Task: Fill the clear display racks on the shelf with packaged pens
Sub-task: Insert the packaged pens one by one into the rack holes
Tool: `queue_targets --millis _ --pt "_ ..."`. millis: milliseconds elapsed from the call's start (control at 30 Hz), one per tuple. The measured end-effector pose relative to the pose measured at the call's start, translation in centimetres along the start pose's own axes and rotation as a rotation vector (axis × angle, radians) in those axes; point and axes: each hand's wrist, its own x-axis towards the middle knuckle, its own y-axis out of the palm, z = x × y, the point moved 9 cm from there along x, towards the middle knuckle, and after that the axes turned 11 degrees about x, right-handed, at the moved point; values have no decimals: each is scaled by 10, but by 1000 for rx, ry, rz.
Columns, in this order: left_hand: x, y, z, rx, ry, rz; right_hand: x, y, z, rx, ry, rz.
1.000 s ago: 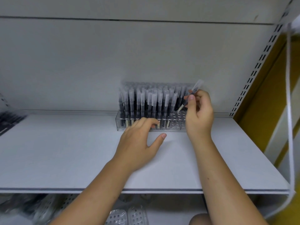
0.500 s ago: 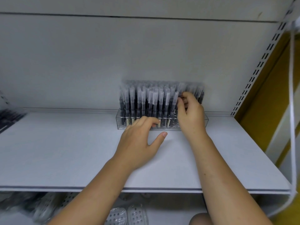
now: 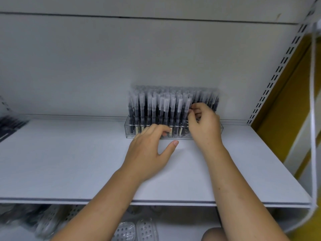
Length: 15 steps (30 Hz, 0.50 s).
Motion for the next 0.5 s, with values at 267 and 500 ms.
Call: queue_targets --millis 267,500 --pt "2 -10 -4 41 14 -33 1 -26 29 -13 -73 -68" --pt "7 -52 5 98 -15 -88 2 -33 80 -110 -154 -16"
